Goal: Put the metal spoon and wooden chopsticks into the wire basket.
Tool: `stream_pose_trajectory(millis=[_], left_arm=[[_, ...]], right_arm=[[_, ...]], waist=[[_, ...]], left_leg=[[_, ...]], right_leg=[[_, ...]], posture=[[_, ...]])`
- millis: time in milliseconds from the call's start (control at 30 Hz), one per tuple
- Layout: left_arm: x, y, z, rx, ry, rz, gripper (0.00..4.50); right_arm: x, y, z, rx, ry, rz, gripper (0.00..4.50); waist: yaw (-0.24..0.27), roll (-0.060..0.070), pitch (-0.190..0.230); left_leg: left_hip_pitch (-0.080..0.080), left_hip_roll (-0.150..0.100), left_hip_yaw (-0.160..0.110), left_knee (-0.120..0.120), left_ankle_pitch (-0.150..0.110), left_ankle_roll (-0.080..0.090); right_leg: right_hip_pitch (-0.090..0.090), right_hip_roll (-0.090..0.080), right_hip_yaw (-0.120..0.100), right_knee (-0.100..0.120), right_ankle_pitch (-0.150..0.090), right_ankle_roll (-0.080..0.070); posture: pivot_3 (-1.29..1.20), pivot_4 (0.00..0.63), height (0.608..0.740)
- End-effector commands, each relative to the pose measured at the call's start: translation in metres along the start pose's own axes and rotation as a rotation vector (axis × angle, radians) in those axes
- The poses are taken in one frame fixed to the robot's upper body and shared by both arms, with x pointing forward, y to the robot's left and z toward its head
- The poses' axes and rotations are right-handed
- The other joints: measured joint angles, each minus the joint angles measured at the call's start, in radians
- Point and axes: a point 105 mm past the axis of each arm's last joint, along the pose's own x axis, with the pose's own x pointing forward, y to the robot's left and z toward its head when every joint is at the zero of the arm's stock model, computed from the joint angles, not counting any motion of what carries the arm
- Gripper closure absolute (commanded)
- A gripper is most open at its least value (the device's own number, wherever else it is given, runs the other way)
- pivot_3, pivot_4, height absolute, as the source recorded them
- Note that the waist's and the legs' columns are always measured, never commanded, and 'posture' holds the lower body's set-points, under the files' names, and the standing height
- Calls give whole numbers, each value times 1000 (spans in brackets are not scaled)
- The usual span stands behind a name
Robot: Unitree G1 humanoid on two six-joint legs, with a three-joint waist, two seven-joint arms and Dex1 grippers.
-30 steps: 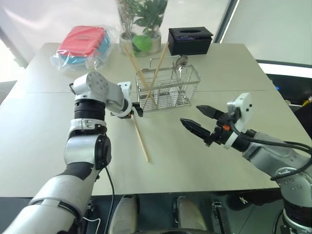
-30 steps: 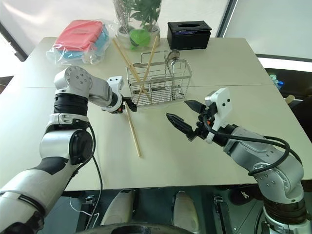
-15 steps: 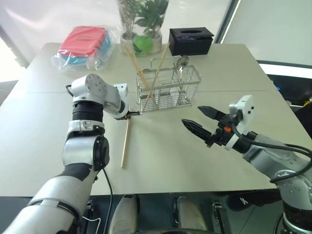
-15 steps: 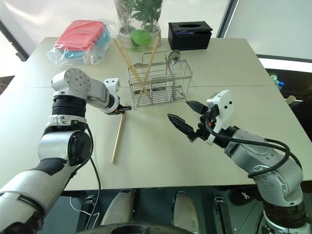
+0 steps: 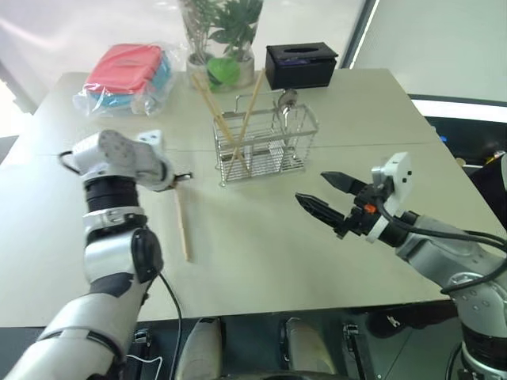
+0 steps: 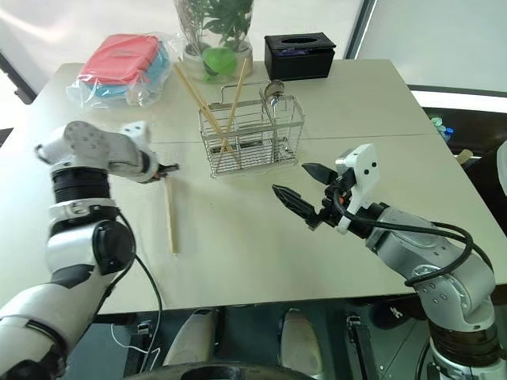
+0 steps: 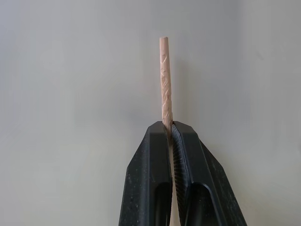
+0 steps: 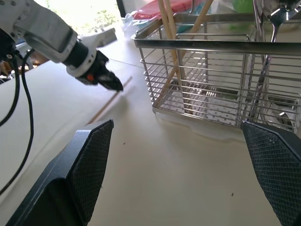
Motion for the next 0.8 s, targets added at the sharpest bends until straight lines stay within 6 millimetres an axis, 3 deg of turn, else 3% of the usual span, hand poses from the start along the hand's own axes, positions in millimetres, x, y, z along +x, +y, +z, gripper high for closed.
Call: stream_pose_trajectory(millis=[33,133,233,300,367,567,700,800], left_arm=[[-40,-15,76,-43,-423,-191,4447],[-88,-39,117,-66,-676,-449,4447],[-118,-48,139,-90,-802,-572,4447],[-161,-64,168,-112,-967,-695,4447],[-188,-83,181,-89,-1069,-774,4447],[-201,-136,175,7,-1108,-912,4447],[-187,-162,157,93,-1058,-956,4447],[-177,-169,145,141,-1029,-957,4447]], right_arm=[[-5,-1,19,-47,-42,6,0],[-6,-4,20,-51,-39,-3,0],[-7,-6,20,-50,-36,-7,0],[-7,-6,19,-47,-32,-10,0],[-6,-5,19,-45,-33,-11,0],[-4,-3,20,-42,-38,-11,0],[-8,-7,21,-42,-44,-37,0],[-12,-7,21,-41,-49,-52,0]], waist=[[9,0,0],[26,-1,0],[29,-1,0],[28,-1,0],[26,-1,0],[19,0,0],[14,0,0],[13,0,0]], left_leg=[[-1,0,0,0,0,0],[-3,0,0,1,0,-1],[-7,0,0,2,0,0],[-7,0,0,2,0,0],[-8,0,0,2,1,0],[-4,0,0,2,0,0],[-4,0,0,3,1,0],[-4,0,0,1,0,1]], right_leg=[[0,0,0,-1,0,-1],[0,0,0,-4,0,-2],[-2,0,0,-5,1,-2],[-2,0,0,-4,1,-1],[-3,0,0,-4,2,0],[1,0,0,-4,2,1],[1,0,0,-4,2,1],[0,0,0,-4,2,2]], posture=[[0,150,720],[0,150,720],[0,150,720],[0,150,720],[0,150,720],[0,150,720],[0,150,720],[0,150,720]])
